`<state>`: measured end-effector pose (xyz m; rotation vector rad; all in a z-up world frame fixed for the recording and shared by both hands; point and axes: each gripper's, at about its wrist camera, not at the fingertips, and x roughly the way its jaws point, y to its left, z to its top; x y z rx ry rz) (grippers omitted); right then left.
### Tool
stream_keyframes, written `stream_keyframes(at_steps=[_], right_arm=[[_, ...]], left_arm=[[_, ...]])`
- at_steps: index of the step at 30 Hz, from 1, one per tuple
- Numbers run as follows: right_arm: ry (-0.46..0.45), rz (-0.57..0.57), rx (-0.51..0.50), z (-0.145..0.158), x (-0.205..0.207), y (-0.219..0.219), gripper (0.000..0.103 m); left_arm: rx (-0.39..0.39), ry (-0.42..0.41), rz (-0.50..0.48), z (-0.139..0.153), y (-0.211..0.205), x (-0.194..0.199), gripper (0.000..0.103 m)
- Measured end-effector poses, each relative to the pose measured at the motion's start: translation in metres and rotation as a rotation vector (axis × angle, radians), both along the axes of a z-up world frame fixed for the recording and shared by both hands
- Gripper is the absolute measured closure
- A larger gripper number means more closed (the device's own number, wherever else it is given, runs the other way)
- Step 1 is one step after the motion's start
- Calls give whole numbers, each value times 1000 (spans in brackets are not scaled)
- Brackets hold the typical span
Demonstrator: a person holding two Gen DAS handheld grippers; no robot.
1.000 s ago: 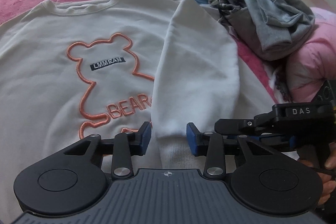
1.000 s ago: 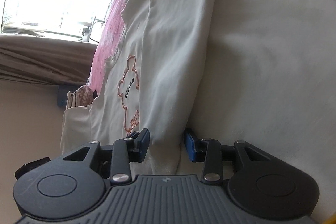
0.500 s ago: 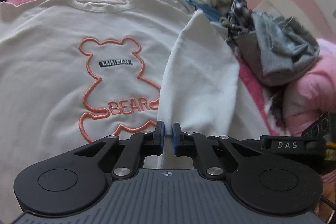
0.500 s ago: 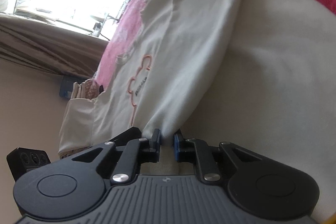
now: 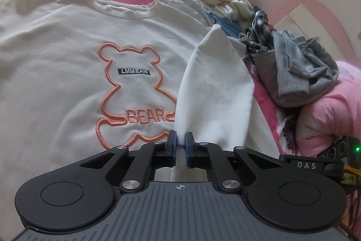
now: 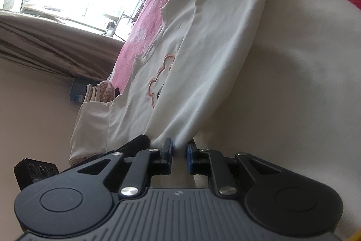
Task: Fold clothes
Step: 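Pinch the folded sleeve cuff with the left gripper and smooth it flat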
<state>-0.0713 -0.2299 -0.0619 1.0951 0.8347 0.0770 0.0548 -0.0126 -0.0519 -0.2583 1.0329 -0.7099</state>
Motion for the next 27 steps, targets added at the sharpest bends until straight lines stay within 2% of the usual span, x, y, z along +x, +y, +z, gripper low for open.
stream_keyframes(at_steps=[3, 5, 7, 9, 10, 14, 18, 19, 21, 22, 27], right_arm=[[34, 41, 0, -1, 1, 3, 75], [63, 85, -94, 5, 3, 8, 68], [69, 86, -233, 17, 0, 11, 68], [28, 17, -319, 32, -9, 5, 68], [0, -28, -324, 37, -13, -2, 68], [-97, -197, -241, 44, -28, -35, 65], [-21, -161, -134, 27, -9, -44, 54], [2, -147, -96, 21, -3, -44, 52], [24, -133, 24, 6, 5, -45, 51], [32, -121, 74, -1, 9, -45, 51], [88, -127, 138, -20, 23, -40, 48]], left_arm=[[22, -3, 11, -5, 4, 1, 98], [57, -5, 22, -13, 6, 4, 98], [82, 0, 33, -21, 9, 7, 98], [80, 14, 41, -27, 13, 9, 98], [76, 12, 40, -28, 13, 8, 98], [88, -20, 10, -27, 11, 4, 97], [92, -3, -18, -30, 10, 4, 93], [91, 6, -19, -31, 11, 4, 90], [90, 28, -18, -31, 12, 5, 76], [87, 35, -20, -31, 12, 5, 75], [80, 45, -41, -32, 11, 0, 69]])
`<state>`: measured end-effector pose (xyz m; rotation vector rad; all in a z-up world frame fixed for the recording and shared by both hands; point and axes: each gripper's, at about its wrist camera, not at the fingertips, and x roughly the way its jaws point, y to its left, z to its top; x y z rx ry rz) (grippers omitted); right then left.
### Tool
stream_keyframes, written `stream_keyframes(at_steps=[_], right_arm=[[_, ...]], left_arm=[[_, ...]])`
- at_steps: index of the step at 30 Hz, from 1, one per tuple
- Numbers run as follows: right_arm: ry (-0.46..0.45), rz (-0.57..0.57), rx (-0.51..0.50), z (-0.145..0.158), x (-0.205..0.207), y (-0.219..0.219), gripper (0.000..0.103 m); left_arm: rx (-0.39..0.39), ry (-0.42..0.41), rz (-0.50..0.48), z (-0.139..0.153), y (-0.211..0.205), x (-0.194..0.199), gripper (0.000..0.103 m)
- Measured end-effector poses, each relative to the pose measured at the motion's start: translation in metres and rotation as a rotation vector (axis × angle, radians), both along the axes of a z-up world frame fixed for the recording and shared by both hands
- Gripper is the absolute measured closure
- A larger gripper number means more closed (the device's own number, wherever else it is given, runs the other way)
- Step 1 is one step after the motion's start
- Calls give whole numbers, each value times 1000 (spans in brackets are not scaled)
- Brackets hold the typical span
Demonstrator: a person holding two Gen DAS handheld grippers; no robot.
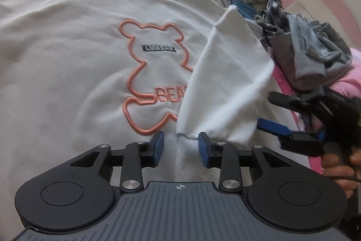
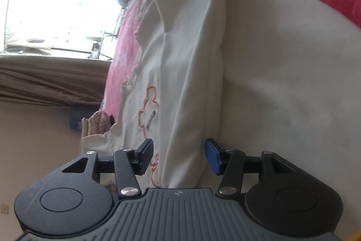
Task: Fold clothes
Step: 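Pinch the folded sleeve cuff with the left gripper and smooth it flat, then pinch the sleeve cuff with the left gripper while the right gripper pinches the side edge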
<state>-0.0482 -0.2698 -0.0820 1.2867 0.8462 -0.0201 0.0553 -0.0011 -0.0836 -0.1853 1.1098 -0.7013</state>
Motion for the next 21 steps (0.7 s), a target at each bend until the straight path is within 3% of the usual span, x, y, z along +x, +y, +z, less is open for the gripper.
stream_keyframes(at_steps=[10, 18, 21], right_arm=[[39, 159, 4, -6, -3, 44, 56], [44, 3, -39, 3, -19, 13, 59], [41, 9, -40, 0, -16, 17, 59]], left_arm=[[-4, -14, -26, -4, -7, -4, 69], [2, -22, -31, -4, -8, -6, 70], [2, -21, -25, -5, -9, -7, 70]])
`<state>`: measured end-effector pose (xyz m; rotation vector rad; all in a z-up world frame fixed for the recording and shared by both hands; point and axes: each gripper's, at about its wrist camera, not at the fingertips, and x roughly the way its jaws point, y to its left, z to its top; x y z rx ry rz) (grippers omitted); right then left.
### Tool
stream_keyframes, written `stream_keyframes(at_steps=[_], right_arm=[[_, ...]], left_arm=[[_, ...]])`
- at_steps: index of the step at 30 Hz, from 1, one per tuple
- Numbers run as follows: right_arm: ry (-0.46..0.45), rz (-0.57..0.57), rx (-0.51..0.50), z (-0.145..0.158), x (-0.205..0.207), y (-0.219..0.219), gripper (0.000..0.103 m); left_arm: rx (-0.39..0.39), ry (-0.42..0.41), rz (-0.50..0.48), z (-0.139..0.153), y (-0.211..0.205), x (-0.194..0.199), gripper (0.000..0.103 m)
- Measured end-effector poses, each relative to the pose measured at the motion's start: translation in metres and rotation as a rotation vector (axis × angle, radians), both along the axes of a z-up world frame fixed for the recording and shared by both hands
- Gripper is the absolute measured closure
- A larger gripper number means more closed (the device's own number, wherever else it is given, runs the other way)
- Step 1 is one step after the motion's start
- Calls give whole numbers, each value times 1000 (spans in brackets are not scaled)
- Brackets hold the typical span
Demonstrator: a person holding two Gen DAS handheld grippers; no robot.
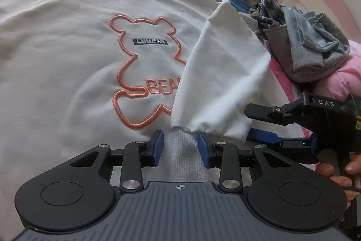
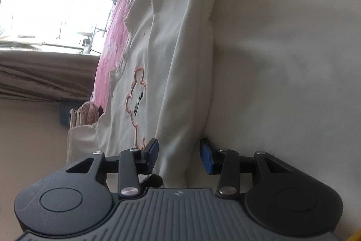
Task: Fold clothes
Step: 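Pinch the sleeve cuff with the left gripper while the right gripper pinches the side edge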
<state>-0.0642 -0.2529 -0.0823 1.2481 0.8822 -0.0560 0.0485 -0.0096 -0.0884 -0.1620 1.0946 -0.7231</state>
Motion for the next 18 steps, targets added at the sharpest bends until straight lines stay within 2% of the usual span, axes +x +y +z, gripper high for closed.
stream_keyframes(at_steps=[5, 9, 12, 13, 15, 17, 18], right_arm=[[4, 146, 75, -6, 13, 21, 59], [6, 108, 73, -5, 12, 13, 59], [9, 129, 37, -4, 10, 19, 65], [10, 137, 22, -3, 10, 22, 70], [12, 144, 3, -3, 9, 26, 78], [11, 146, -15, -1, 10, 30, 90], [4, 147, -23, 2, 11, 31, 91]], left_arm=[[-1, 8, 3, 0, 1, 1, 70], [-10, 19, 12, -2, 2, 2, 70], [-11, 10, 16, -2, 2, 1, 72], [-12, 4, 18, -2, 2, 0, 74], [-21, 1, 27, -1, 3, 0, 89], [-42, 10, 41, 1, 4, 0, 95], [-58, 14, 47, 4, 6, 1, 98]])
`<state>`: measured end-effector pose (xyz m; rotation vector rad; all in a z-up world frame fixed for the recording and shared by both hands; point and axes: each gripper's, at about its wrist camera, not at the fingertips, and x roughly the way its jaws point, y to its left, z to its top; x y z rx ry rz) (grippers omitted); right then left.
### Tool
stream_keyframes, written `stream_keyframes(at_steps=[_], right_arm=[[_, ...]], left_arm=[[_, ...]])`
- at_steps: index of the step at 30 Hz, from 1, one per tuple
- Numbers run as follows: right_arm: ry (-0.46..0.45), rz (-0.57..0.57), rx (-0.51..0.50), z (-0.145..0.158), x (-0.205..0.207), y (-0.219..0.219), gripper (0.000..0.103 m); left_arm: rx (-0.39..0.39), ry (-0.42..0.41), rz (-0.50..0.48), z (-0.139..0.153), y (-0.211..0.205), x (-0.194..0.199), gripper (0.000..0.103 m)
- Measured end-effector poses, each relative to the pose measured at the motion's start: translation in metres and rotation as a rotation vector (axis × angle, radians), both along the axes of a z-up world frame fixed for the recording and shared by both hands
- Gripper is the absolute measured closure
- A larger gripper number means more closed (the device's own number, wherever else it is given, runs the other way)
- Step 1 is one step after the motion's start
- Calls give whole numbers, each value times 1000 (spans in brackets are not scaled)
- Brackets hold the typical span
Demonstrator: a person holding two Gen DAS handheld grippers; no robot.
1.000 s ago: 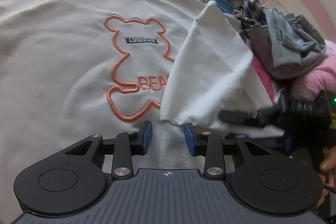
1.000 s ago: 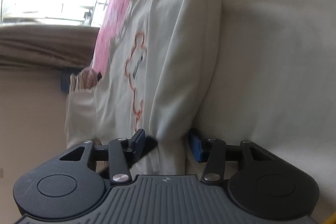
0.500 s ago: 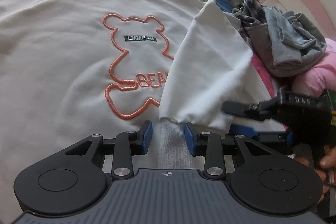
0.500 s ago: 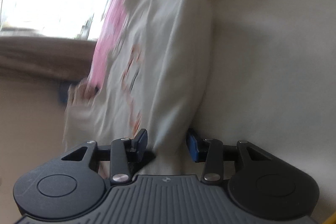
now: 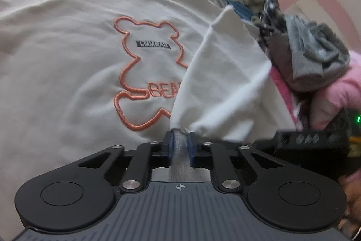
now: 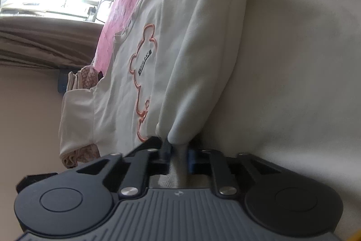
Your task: Fold clothes
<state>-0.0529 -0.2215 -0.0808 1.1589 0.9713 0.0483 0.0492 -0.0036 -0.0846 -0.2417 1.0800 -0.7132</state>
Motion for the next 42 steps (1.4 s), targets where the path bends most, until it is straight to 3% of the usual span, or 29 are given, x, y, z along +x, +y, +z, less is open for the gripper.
stream_keyframes(at_steps=[6, 10, 14, 20, 26, 36, 42], right_arm=[[-72, 18, -61, 34, -9, -4, 95], [-112, 44, -135, 66, -27, -17, 95], [-95, 93, -226, 89, -49, -33, 95], [-7, 189, -362, 103, -60, -61, 95], [98, 301, -385, 94, -72, -85, 95], [197, 438, -483, 86, -93, -89, 95], [192, 503, -531, 88, -98, -83, 96]], left_arm=[[-112, 95, -1, 18, 10, -1, 100], [-197, 158, -75, 31, 4, -10, 100], [-240, 202, -176, 35, -20, -23, 100], [-196, 218, -359, 30, -76, -48, 100], [-136, 201, -484, 32, -119, -66, 100], [-48, 249, -587, 13, -147, -96, 100], [-41, 228, -660, 13, -147, -111, 100]])
